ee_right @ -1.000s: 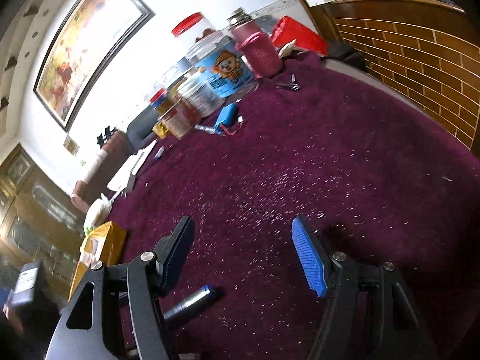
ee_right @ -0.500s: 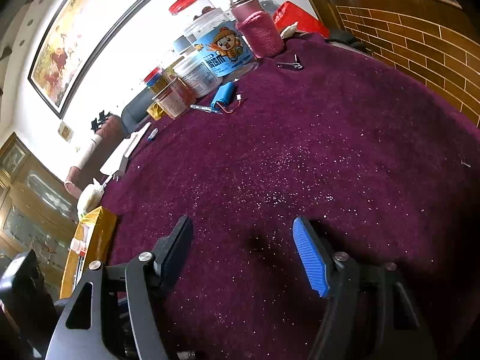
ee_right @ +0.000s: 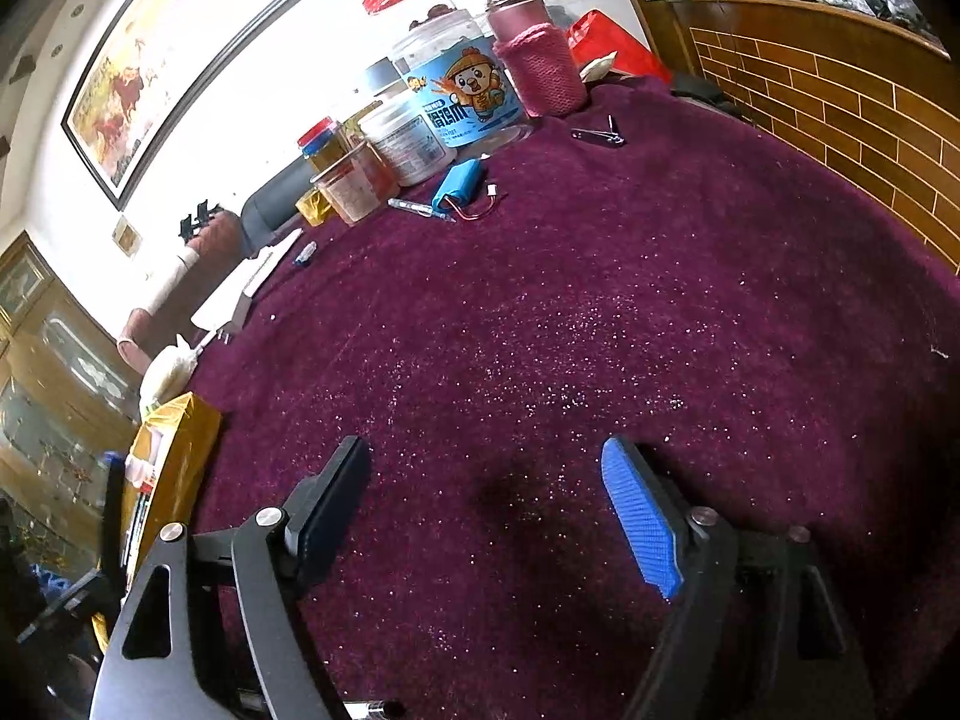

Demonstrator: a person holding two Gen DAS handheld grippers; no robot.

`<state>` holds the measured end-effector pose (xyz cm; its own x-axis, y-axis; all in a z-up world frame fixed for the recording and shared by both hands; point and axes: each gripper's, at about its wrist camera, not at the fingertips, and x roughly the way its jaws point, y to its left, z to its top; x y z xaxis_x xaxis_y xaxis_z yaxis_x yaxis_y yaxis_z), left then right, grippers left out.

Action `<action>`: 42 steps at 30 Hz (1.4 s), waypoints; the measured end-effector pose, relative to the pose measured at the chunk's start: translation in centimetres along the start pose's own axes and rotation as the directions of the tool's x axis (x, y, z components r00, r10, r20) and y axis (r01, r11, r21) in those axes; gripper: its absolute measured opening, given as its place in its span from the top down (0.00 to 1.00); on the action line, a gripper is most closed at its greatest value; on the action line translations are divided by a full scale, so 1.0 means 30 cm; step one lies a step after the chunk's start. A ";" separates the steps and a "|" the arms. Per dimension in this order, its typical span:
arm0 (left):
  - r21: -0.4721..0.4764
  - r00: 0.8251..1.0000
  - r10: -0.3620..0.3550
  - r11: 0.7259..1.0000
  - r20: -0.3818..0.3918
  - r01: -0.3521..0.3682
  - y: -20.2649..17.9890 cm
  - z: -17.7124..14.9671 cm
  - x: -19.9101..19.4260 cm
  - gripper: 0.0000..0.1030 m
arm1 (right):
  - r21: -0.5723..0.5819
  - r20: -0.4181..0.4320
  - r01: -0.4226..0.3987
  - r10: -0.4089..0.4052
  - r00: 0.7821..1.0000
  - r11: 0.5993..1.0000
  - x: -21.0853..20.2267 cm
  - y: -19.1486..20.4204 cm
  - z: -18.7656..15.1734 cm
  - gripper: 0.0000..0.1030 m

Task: Organize rigid objects
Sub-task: 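Grasp a blue-capped black marker with left while right grasps a clear pen, then carry both items into the tray and open both tools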

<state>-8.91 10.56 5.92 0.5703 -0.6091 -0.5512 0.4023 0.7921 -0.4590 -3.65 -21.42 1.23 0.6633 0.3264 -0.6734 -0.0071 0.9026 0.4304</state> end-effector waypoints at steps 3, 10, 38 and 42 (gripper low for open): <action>-0.047 0.999 0.008 0.999 0.039 -0.006 0.053 -0.022 -0.094 0.88 | -0.059 -0.056 -0.041 0.038 0.998 0.997 -0.004 0.053 -0.017 0.27; -0.128 0.990 0.046 0.991 0.136 -0.028 0.160 -0.041 -0.263 0.88 | -0.448 -0.319 -0.250 0.107 0.941 0.858 0.001 0.384 -0.212 0.27; -0.306 0.948 0.256 0.933 0.191 -0.190 0.423 -0.131 -0.493 0.88 | -0.608 -0.312 -0.179 -0.024 0.950 0.773 0.016 0.463 -0.327 0.89; -0.372 0.926 0.339 0.891 0.167 -0.259 0.493 -0.166 -0.547 0.88 | -0.453 -0.368 -0.275 0.104 0.924 0.848 0.031 0.430 -0.278 0.89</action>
<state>-15.88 32.08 4.70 0.7841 -0.2884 -0.5496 -0.0559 0.8491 -0.5253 -9.37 -7.12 1.14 0.3371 0.4983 -0.7988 -0.5272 0.8028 0.2783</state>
